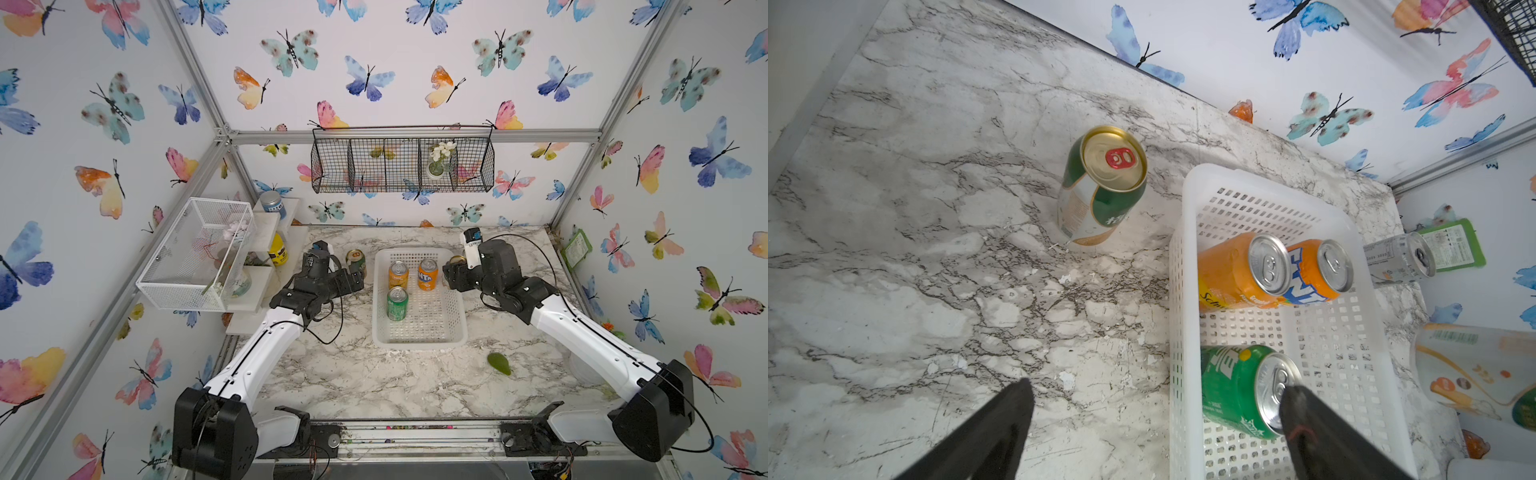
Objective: Take out the drinks from the basket
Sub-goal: Place the drink at the center of the board.
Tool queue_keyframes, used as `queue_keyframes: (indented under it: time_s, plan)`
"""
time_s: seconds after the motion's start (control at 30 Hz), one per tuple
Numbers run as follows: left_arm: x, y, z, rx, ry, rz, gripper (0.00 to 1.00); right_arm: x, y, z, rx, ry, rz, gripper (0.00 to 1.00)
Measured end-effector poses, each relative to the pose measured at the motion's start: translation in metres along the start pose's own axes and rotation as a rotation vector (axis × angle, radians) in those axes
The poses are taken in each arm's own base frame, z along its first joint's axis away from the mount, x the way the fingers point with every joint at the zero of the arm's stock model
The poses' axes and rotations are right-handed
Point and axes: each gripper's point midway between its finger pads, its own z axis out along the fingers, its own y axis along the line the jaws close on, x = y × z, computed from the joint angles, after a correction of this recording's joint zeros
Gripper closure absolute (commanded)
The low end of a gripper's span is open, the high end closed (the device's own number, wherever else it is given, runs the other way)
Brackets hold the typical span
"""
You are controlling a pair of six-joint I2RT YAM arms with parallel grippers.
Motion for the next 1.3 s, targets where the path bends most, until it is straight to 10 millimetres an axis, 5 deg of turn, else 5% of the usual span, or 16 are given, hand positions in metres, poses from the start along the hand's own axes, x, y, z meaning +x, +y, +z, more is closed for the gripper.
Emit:
queue_keyframes:
  time_s: [0.3, 0.47, 0.8, 1.3]
  plan:
    - [0.000, 0.000, 0.000, 0.000, 0.000, 0.000, 0.01, -0.006, -0.065, 0.000, 0.136, -0.016, 0.123, 0.56]
    - [0.000, 0.000, 0.000, 0.000, 0.000, 0.000, 0.01, 0.011, -0.089, 0.007, 0.194, -0.001, 0.181, 0.56]
    - [0.000, -0.001, 0.000, 0.003, 0.002, 0.000, 0.01, 0.068, -0.098, 0.043, 0.222, 0.133, 0.210, 0.56]
    - [0.001, -0.002, 0.000, 0.010, 0.006, 0.000, 0.01, 0.109, -0.101, 0.073, 0.223, 0.214, 0.229, 0.54]
